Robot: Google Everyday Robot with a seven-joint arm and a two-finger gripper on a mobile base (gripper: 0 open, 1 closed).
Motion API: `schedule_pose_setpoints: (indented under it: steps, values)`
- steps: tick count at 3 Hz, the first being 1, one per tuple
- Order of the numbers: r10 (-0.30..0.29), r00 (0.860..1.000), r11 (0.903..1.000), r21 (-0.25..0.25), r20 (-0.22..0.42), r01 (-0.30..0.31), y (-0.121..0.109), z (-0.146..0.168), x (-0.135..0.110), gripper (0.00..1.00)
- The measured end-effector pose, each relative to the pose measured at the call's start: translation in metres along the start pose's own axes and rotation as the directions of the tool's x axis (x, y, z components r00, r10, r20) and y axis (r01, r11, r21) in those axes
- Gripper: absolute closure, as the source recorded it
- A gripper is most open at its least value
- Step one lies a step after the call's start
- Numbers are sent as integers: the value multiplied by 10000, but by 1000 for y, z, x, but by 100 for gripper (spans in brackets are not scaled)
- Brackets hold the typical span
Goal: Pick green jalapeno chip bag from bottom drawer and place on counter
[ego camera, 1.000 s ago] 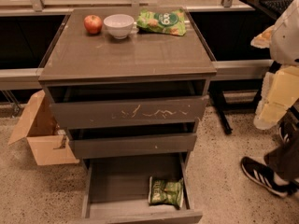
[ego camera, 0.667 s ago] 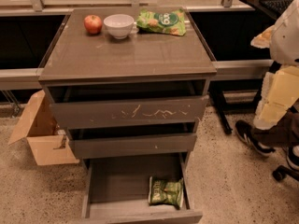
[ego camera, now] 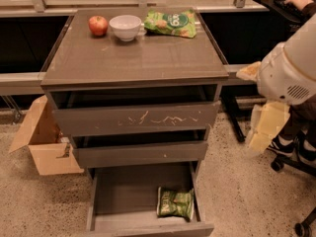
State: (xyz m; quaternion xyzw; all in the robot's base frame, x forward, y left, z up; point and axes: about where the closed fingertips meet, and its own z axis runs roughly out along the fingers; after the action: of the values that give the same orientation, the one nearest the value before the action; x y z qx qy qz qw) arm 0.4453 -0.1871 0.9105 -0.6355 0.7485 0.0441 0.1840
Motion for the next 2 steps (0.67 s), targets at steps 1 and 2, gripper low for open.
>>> schedule_pose_setpoints:
  steps: [1, 2]
  values:
    - [-217, 9964, 9972, -700, 821, 275, 6, 45, -3, 0]
    - [-227, 9866, 9882, -1462, 1615, 467, 15, 96, -7, 0]
